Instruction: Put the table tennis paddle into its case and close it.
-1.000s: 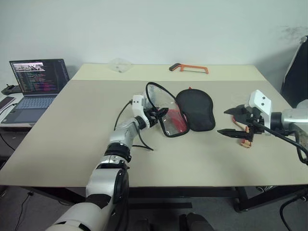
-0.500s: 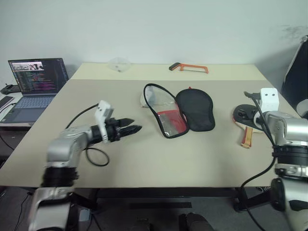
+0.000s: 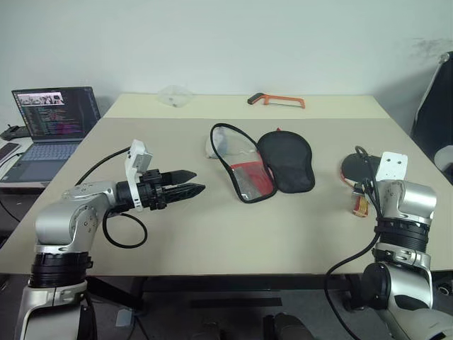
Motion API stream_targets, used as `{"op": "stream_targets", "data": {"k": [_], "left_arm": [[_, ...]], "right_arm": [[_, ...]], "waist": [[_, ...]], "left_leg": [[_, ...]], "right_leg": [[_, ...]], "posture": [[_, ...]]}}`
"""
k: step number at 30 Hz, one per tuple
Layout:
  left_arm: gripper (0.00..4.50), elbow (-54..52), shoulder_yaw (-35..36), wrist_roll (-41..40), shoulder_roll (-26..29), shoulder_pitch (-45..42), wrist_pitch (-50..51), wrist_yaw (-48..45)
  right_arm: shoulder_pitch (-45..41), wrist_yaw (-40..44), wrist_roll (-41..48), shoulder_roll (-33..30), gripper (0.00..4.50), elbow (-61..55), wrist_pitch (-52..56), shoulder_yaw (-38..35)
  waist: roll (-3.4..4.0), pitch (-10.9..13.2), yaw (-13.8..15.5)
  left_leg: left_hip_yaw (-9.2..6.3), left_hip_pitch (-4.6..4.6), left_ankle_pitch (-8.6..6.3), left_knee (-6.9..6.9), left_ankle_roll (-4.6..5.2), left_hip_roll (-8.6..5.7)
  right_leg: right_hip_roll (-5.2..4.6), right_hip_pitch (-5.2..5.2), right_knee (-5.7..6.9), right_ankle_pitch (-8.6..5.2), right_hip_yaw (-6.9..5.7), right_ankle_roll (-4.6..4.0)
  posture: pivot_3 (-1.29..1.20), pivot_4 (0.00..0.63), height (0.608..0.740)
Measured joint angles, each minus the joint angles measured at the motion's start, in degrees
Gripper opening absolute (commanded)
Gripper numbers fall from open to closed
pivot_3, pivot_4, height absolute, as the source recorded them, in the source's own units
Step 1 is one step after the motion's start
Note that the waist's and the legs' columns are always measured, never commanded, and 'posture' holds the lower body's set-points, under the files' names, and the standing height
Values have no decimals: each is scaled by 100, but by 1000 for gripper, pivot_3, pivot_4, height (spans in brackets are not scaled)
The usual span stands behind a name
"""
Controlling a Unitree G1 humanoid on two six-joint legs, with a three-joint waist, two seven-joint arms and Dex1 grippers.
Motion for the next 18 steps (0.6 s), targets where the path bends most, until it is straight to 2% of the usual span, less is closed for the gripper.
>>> {"op": "stream_targets", "data": {"k": [9,12,18], "left_arm": [[3187,-67,-15,-73,-1,23,89,152],[3245,-68,-15,-84,3,31,92,192],[3245,-71,-24,-123,-1,29,93,247]], "right_arm": [[-48,35,178,194,4500,372,-214,-97],[-48,30,231,238,3860,376,-276,-101],[-129,14,297,271,1772,810,-764,-98]], "waist": [[0,0,-51],[0,0,-51],[0,0,-54]], "left_leg": [[3,2,0,-1,1,0],[3,2,0,-1,1,0],[4,4,0,0,2,-1]], "right_leg": [[8,0,0,-1,1,1],[8,0,0,-1,1,2],[9,3,-2,-1,2,3]], "posture": [[0,150,740],[0,150,740],[0,150,740]]}}
